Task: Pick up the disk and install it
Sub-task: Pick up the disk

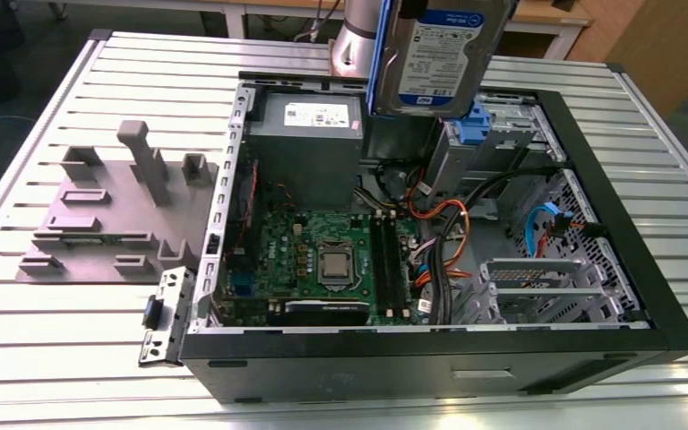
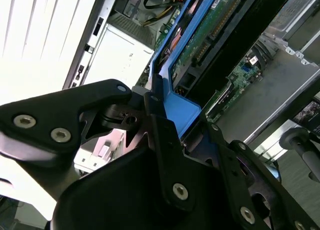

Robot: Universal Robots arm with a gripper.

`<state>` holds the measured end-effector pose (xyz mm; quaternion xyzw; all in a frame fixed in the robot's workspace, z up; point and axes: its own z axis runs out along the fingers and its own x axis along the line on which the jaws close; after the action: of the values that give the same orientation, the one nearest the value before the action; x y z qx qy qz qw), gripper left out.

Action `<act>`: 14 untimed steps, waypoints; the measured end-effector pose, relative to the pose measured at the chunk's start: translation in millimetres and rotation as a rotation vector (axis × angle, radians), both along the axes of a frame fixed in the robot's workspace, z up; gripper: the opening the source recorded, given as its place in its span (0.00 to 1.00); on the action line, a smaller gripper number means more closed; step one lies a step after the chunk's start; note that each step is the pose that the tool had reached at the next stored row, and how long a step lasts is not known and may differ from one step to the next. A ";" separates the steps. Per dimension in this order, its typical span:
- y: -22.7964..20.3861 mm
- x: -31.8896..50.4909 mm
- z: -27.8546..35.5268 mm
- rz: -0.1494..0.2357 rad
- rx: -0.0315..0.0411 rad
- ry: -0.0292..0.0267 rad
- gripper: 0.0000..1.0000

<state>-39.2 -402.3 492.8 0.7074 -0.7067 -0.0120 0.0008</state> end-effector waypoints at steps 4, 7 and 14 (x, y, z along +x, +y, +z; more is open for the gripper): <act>-6.5 -2.2 -0.3 0.000 0.0001 -0.0002 0.36; -14.5 -4.0 -0.8 0.000 0.0000 -0.0001 0.36; -28.0 -6.9 -1.5 0.001 0.0000 -0.0001 0.36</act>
<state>-46.1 -430.4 491.4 0.7077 -0.7064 -0.0120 0.0007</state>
